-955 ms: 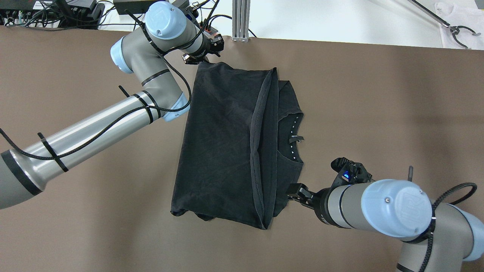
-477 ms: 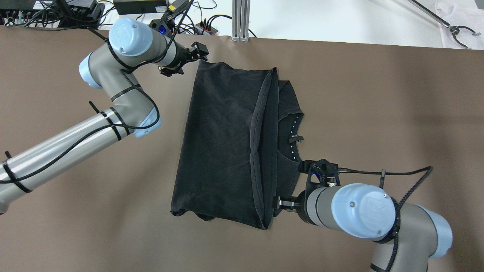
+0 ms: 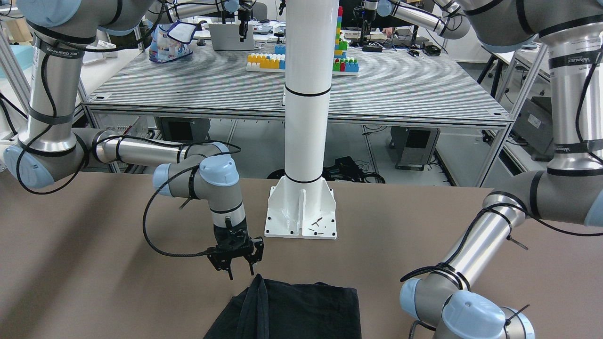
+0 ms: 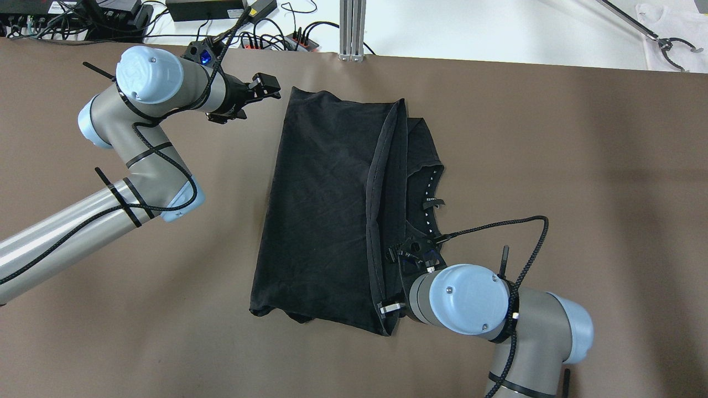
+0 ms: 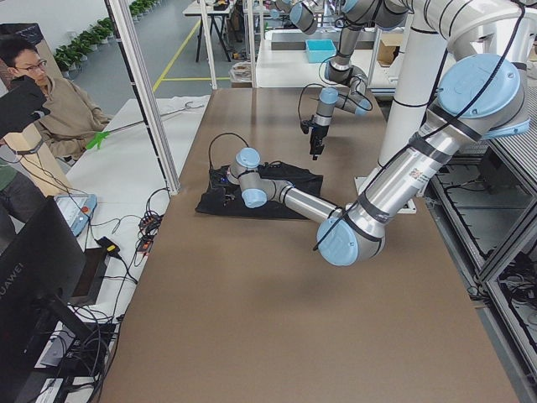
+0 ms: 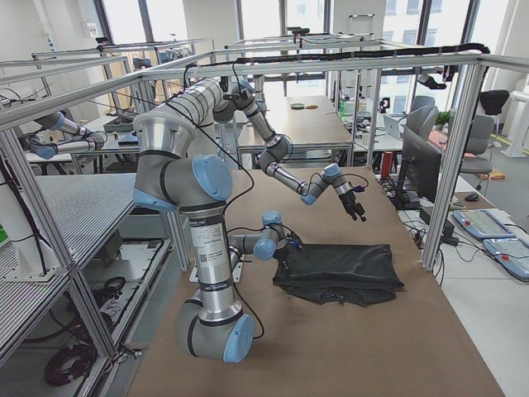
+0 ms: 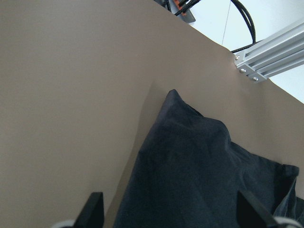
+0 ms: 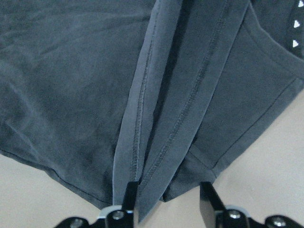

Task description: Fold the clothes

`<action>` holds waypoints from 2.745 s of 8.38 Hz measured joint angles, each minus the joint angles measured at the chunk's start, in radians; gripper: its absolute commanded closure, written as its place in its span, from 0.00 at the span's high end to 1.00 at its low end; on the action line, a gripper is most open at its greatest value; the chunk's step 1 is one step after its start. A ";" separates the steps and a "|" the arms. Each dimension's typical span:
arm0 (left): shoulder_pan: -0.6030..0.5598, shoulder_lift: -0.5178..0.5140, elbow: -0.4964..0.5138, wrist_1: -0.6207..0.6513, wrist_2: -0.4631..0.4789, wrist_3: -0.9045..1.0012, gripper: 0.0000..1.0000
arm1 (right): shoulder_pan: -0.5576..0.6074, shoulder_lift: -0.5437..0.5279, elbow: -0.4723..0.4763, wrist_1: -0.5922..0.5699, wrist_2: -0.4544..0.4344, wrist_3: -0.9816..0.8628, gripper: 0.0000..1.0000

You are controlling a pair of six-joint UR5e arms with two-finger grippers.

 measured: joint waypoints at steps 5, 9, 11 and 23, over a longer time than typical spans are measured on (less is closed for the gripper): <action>0.014 0.001 -0.032 0.009 0.028 -0.025 1.00 | -0.037 0.081 -0.106 0.001 -0.056 -0.022 0.45; 0.016 -0.008 -0.035 0.038 0.022 -0.026 1.00 | -0.081 0.078 -0.113 0.001 -0.103 -0.010 0.30; 0.015 -0.001 -0.039 0.040 0.022 -0.026 1.00 | -0.103 0.075 -0.114 0.001 -0.131 0.002 0.00; 0.019 0.037 -0.051 0.042 0.020 -0.012 1.00 | -0.174 -0.244 0.184 -0.002 -0.102 0.122 0.95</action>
